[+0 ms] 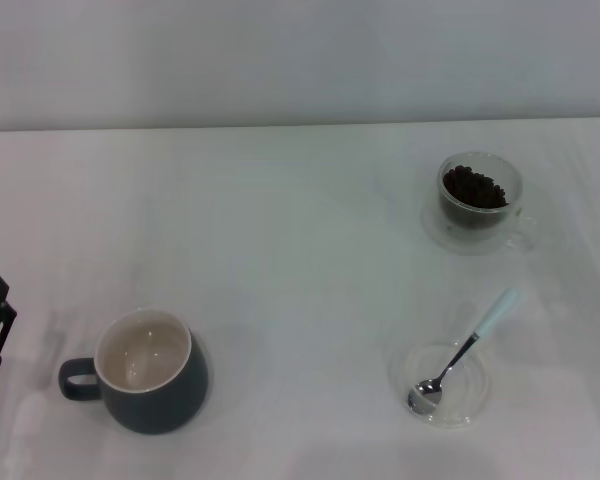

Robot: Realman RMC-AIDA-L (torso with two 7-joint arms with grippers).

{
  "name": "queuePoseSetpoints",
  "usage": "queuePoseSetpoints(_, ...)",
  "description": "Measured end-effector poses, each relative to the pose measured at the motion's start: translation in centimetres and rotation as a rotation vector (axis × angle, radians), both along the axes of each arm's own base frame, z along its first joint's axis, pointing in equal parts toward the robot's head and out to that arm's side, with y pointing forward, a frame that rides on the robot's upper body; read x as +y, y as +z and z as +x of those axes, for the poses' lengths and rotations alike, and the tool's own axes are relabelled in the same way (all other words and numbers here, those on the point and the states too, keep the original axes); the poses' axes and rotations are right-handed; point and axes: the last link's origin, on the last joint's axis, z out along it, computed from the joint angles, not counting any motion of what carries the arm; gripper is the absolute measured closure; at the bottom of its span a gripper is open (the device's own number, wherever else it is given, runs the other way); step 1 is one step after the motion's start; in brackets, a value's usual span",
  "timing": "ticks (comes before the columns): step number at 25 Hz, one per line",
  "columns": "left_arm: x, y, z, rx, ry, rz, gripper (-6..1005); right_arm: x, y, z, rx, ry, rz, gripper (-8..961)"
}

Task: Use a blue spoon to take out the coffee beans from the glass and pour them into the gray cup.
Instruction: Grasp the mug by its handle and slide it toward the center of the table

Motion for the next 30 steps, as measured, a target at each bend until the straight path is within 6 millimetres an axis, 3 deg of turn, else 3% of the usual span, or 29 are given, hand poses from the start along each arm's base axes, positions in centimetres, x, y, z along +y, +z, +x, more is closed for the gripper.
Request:
queuePoseSetpoints(13,-0.5,-0.1,-0.3,-0.005,0.01,-0.008,227,-0.2,0.0,0.1,-0.003,-0.004,-0.001,171)
queuePoseSetpoints(22,-4.1,0.4,-0.9,-0.018,0.035,0.041,228,-0.2,0.0,0.2,-0.003,-0.005,0.0,172)
queuePoseSetpoints(30,-6.0,-0.8,-0.6,0.004,-0.01,-0.051,228,0.0,0.0,0.1,-0.007,-0.004,-0.001,173)
